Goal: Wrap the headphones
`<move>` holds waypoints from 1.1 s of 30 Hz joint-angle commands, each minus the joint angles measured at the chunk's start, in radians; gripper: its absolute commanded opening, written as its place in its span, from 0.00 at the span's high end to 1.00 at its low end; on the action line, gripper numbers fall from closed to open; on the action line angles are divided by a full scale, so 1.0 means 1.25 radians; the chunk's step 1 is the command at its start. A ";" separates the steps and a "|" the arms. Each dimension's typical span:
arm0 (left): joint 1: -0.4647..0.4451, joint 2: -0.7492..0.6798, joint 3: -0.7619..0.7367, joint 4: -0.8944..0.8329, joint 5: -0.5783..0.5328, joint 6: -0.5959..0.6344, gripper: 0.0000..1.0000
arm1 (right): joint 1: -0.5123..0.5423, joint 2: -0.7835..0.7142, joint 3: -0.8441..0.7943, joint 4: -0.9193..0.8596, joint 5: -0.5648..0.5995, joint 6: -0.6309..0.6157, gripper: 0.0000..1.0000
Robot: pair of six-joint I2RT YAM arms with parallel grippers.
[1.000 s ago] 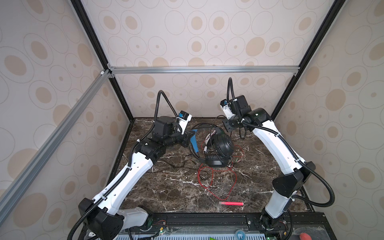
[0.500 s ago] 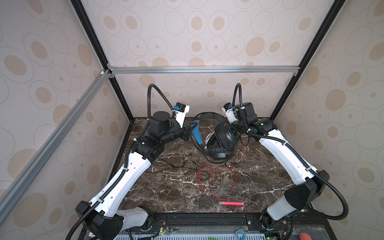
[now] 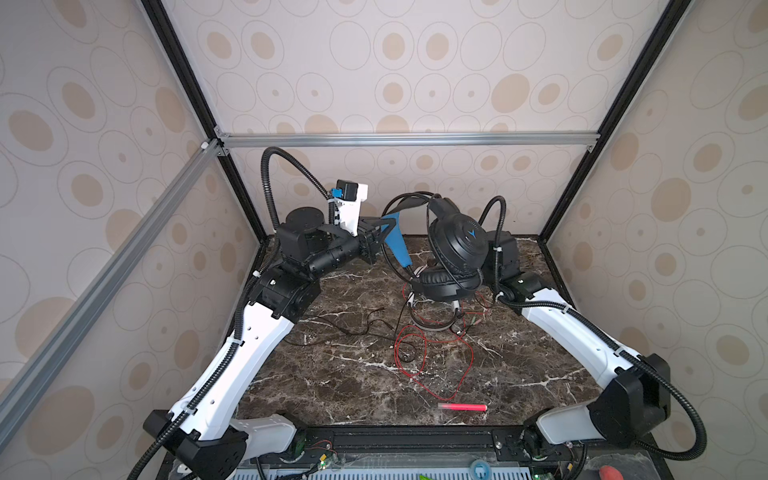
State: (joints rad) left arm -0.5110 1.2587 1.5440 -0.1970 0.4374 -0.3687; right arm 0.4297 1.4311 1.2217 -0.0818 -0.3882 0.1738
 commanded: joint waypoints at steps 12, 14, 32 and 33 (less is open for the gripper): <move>-0.005 0.017 0.070 0.089 -0.039 -0.098 1.00 | -0.005 0.101 -0.039 0.310 -0.125 0.165 0.46; -0.004 0.020 0.071 0.083 -0.049 -0.098 1.00 | -0.005 0.119 -0.045 0.347 -0.149 0.191 0.46; -0.002 0.053 0.071 0.112 -0.152 -0.156 1.00 | 0.034 0.107 -0.112 0.263 -0.105 0.125 0.97; -0.002 0.055 0.068 0.120 -0.165 -0.164 1.00 | 0.046 0.091 -0.113 0.212 -0.066 0.095 0.99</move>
State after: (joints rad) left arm -0.5110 1.3354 1.5772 -0.1627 0.2817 -0.4961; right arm 0.4522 1.6085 1.0935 0.3202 -0.5583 0.3901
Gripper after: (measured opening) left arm 0.064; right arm 0.055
